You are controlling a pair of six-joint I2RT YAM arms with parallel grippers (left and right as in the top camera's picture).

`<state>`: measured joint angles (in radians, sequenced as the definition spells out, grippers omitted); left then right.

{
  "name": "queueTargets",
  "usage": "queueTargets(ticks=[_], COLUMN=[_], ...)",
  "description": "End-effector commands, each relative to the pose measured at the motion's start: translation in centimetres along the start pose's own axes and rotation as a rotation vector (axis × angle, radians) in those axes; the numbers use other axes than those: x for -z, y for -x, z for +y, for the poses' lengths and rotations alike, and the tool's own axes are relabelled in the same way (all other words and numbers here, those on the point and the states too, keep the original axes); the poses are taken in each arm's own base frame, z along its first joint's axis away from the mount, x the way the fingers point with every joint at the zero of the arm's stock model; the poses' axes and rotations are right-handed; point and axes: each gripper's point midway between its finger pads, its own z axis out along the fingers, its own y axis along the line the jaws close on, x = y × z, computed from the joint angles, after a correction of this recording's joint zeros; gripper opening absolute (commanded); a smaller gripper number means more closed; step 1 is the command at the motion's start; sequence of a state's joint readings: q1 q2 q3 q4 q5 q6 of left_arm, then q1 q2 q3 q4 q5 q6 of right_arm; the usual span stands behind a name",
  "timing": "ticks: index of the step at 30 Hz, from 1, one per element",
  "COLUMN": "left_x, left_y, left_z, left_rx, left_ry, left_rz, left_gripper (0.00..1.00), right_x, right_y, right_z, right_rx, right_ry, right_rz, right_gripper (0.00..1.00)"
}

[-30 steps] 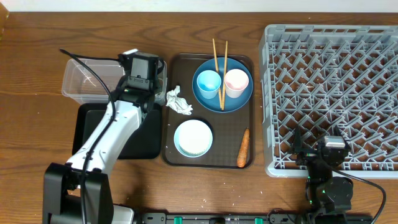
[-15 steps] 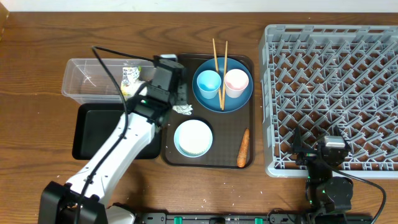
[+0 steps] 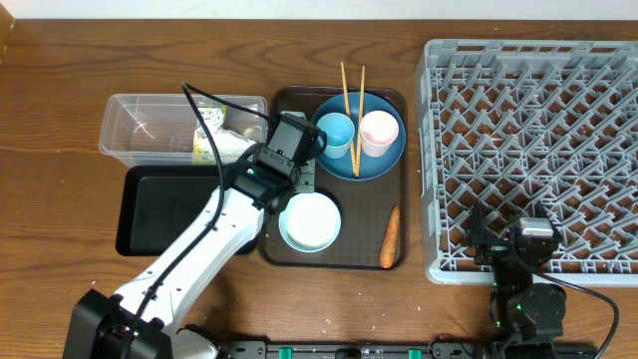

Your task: Sort waste into correct bins and load items into the dishwasher rack

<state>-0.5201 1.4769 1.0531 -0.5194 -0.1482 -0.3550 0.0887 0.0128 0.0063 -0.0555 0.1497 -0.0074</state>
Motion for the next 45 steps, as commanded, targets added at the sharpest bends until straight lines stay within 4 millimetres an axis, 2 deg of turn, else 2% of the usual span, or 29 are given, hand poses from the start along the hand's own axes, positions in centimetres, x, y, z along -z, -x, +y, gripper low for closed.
queueTargets(ticks=[1, 10, 13, 17, 26, 33, 39, 45], left_x=[-0.6, -4.2, -5.0, -4.9, -5.1, -6.4, -7.7, -7.9], left_y=[-0.6, -2.0, -1.9, -1.4, -1.7, -2.0, -2.2, -2.3], left_z=[0.6, 0.5, 1.5, 2.7, 2.9, 2.9, 4.0, 4.0], left_rx=[0.055, 0.073, 0.074, 0.072, 0.072, 0.067, 0.051, 0.050], left_ry=[0.038, 0.073, 0.141, 0.210, 0.219, 0.233, 0.310, 0.313], left_rz=[0.014, 0.079, 0.061, 0.027, 0.033, 0.038, 0.029, 0.032], left_gripper=[0.50, 0.49, 0.49, 0.49, 0.49, 0.49, 0.50, 0.50], right_x=[0.0, 0.0, 0.0, 0.0, 0.0, 0.0, 0.0, 0.0], right_y=[-0.1, -0.1, -0.1, -0.1, -0.1, -0.1, -0.1, -0.1], right_z=[-0.3, -0.3, -0.3, -0.3, -0.3, -0.3, -0.3, -0.3], right_rx=[-0.007, -0.007, -0.007, -0.007, -0.007, -0.007, -0.007, -0.007], right_ry=[-0.014, -0.014, -0.014, -0.014, -0.014, -0.014, -0.014, -0.014], right_rz=[0.003, 0.003, 0.003, 0.003, 0.003, 0.003, 0.003, 0.003], right_gripper=[0.99, 0.99, 0.99, 0.99, 0.99, 0.99, 0.99, 0.99])
